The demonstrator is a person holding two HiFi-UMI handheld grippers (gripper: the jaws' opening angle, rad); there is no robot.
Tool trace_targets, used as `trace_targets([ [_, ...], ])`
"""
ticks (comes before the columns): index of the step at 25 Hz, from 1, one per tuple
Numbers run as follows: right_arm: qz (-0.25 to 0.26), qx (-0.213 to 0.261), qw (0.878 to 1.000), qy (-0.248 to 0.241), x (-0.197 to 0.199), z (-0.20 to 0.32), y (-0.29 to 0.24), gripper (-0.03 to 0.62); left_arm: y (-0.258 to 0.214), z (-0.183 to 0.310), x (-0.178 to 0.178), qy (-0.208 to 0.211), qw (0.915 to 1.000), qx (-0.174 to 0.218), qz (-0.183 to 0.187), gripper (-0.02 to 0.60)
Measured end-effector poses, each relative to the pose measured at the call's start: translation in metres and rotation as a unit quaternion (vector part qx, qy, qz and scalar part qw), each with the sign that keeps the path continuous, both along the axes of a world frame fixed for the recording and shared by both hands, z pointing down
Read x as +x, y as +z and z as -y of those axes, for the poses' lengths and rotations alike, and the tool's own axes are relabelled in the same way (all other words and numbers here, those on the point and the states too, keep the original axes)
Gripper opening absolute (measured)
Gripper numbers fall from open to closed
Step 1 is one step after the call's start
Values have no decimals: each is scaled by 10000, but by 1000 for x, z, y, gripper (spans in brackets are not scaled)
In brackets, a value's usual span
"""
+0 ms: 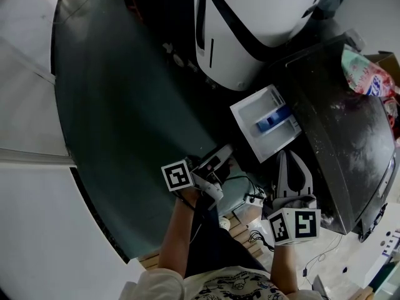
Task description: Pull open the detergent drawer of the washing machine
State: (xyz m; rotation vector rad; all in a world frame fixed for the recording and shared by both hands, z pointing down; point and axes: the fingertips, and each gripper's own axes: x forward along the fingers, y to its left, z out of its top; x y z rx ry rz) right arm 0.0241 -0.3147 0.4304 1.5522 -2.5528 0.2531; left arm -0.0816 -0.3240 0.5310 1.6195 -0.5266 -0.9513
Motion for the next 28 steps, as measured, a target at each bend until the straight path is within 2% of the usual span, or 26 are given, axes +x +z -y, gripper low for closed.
trace_targets([
  [4, -75, 77, 9999, -6, 3, -4, -10, 18, -5, -4, -12, -227, 9988, -164, 402, 227],
  [6, -60, 105, 9999, 18, 5, -6, -16, 18, -6, -8, -18, -329, 9963, -148, 784, 227],
  [9, -81, 136, 9998, 87, 11, -10, -26, 17, -14, -15, -24, -440, 9870, 98, 1544, 227],
  [13, -52, 176, 9997, 162, 19, -19, -43, 17, -55, -26, -26, -636, 9734, 391, 2164, 227],
  [15, -22, 196, 9996, 205, 24, -24, -53, 17, -70, -32, -28, -790, 9633, 400, 2533, 207],
  [17, 7, 259, 9994, 218, 28, -31, -63, 15, -85, -39, -30, -965, 9482, 437, 2996, 135],
  [23, 117, 480, 9985, 232, 37, -53, -94, 15, -146, -64, -34, -1686, 8935, 734, 4097, 59],
  [25, 165, 547, 9981, 237, 41, -61, -105, 15, -168, -74, -33, -1937, 8702, 835, 4454, 31],
  [28, 218, 656, 9974, 217, 46, -74, -121, 15, -200, -91, -31, -2314, 8285, 982, 5005, 14],
])
